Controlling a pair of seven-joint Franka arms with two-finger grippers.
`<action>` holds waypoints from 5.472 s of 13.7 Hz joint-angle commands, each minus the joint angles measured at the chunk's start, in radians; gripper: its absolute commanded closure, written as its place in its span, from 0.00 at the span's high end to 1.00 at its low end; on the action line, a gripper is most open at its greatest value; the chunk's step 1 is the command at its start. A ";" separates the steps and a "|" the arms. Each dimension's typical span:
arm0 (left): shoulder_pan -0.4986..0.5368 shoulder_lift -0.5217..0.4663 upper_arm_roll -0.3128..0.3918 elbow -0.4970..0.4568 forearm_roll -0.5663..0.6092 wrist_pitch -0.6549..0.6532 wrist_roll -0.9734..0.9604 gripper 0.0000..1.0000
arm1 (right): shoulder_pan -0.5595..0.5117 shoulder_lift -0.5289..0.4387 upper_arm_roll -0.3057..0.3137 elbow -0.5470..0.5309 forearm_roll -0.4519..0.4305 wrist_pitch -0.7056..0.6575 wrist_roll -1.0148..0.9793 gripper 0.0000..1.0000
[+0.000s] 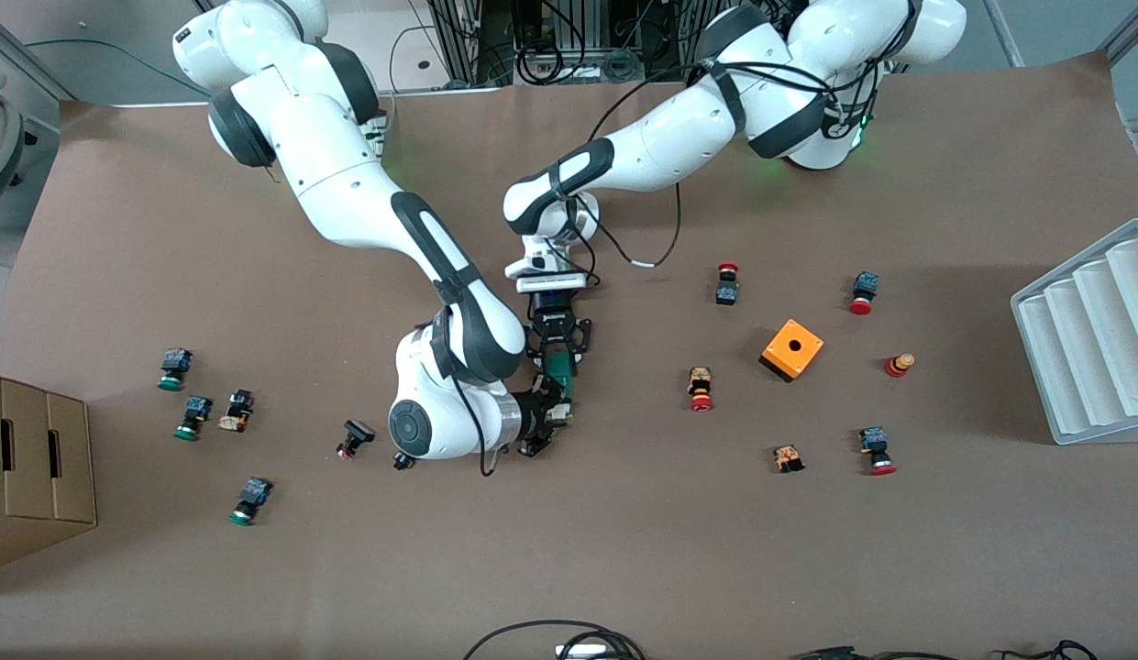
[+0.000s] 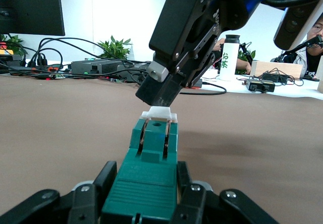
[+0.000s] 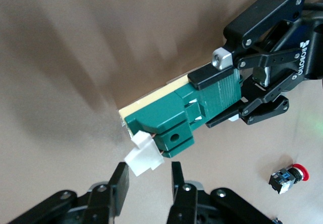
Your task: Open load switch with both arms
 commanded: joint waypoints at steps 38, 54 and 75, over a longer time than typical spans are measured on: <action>-0.023 0.094 -0.004 0.032 0.014 0.013 -0.052 0.55 | 0.003 -0.074 0.044 -0.098 -0.076 -0.020 -0.020 0.30; -0.023 0.099 -0.004 0.029 0.012 0.013 -0.054 0.55 | 0.004 -0.175 0.079 -0.210 -0.115 -0.026 -0.050 0.30; -0.023 0.111 -0.004 0.032 0.018 0.011 -0.054 0.55 | 0.004 -0.195 0.138 -0.296 -0.237 0.029 -0.046 0.30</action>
